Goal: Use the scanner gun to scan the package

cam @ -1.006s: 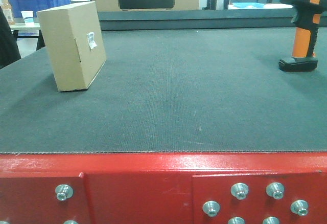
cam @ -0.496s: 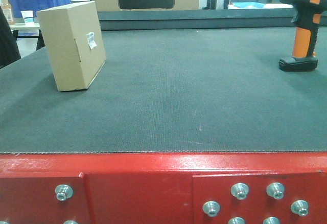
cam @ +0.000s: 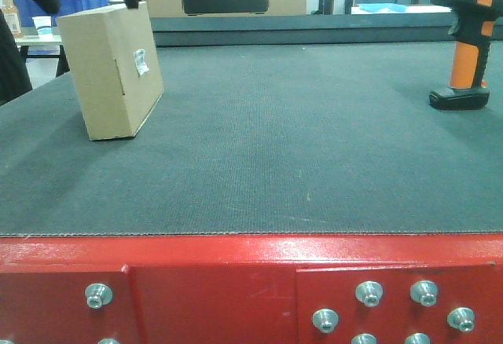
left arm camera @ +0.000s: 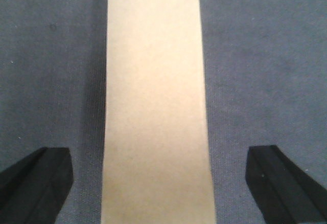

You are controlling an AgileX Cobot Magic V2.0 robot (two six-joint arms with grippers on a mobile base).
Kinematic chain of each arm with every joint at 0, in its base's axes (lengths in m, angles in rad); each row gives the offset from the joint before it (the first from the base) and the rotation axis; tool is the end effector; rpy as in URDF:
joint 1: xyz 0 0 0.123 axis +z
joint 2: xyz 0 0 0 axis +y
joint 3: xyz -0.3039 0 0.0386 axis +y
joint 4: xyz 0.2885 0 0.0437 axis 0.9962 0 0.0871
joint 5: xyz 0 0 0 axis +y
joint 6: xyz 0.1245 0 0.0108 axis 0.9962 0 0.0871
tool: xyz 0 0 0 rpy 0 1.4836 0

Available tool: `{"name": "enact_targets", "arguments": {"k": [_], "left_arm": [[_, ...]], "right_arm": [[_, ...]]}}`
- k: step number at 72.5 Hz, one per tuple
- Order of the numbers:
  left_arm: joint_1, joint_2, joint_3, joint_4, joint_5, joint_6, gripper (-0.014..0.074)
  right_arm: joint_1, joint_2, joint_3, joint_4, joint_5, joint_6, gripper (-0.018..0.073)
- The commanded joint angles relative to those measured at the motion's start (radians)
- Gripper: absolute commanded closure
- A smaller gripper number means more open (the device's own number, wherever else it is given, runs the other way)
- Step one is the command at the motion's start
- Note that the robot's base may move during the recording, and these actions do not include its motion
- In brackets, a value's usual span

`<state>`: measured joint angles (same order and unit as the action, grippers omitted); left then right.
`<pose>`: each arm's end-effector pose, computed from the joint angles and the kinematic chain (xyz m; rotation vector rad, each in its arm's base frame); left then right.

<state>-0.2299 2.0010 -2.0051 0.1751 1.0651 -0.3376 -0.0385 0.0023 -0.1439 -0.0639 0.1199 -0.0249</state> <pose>0.5108 -0.1000 0.3263 -0.0881 2.5198 0.0003 0.0998 -0.0048 0.2598 -0.0302 1.4623 -0.1090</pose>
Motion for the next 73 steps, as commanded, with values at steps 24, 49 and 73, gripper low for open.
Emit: {"name": "enact_targets", "arguments": {"k": [24, 49, 73], "left_arm": [[-0.001, 0.065, -0.006, -0.026, 0.011, -0.01, 0.0094], [-0.001, 0.062, -0.022, 0.033, 0.031, -0.01, 0.0708], [-0.001, -0.054, -0.08, -0.054, 0.132, 0.003, 0.0708]], "right_arm": [[-0.001, -0.002, -0.006, -0.011, -0.01, 0.004, 0.0712], [-0.001, -0.002, -0.006, -0.009, -0.062, 0.004, 0.0712], [-0.001, 0.101, -0.161, 0.05, 0.09, 0.004, 0.0712]]}}
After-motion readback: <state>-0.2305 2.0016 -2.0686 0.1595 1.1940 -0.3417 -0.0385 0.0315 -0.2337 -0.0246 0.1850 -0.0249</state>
